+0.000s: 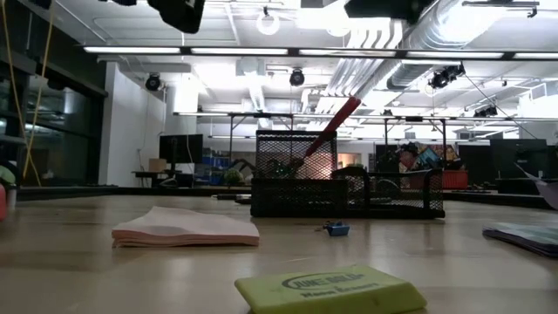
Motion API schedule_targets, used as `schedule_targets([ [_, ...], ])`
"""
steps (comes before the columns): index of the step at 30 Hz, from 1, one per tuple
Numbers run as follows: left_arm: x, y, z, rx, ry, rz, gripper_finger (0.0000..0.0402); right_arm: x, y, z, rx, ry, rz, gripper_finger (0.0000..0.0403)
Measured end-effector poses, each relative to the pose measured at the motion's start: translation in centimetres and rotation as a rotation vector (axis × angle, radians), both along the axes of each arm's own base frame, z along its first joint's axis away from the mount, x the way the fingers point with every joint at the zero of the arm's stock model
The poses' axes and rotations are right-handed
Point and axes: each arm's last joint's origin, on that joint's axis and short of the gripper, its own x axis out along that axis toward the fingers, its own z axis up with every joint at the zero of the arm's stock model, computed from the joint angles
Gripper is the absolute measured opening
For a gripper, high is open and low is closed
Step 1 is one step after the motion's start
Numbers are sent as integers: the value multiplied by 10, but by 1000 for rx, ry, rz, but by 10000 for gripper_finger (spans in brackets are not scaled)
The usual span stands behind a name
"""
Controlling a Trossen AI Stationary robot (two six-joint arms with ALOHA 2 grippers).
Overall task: Pick and place office supplies into organizer
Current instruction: Put the black pen into the black desk organizer
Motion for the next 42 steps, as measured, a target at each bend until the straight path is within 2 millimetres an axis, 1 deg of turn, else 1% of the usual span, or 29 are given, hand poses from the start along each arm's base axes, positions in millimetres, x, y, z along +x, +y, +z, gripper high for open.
schedule_targets([
  [2,0,5,-2,19,-42,20,174,4,-21,4,17,3,25,110],
  [5,-3,18,-8,53,-65,121,174,7,-50,17,19,48,55,110],
  [8,-4,32,-12,57,-83,229,174,10,-78,29,-11,145,35,110],
  [10,-6,38,-19,49,-56,267,175,12,-96,36,-22,199,26,110],
  [14,-12,43,-32,29,-8,284,175,16,-130,58,9,174,-7,110],
  [17,-13,43,-34,-14,-1,290,175,23,-154,62,51,219,24,110],
  [20,-13,42,-35,-20,4,265,175,38,-182,57,129,291,86,110],
  [25,-13,42,-32,6,-28,250,175,77,-234,26,197,476,124,110],
  [28,-13,42,-34,14,-9,249,175,96,-261,18,214,547,185,110],
  [31,-14,42,-37,1,31,255,175,111,-285,9,244,642,241,110],
  [34,-14,42,-38,-12,36,259,175,122,-305,1,275,738,248,110],
  [36,-14,42,-38,-13,39,257,175,127,-317,-7,309,796,259,110],
  [38,-15,42,-39,-12,54,253,175,135,-327,-14,333,810,265,110],
  [40,-15,42,-40,-10,64,251,175,140,-333,-18,351,831,281,110],
  [42,-14,42,-39,-15,51,250,175,148,-335,-21,333,826,308,110],
])
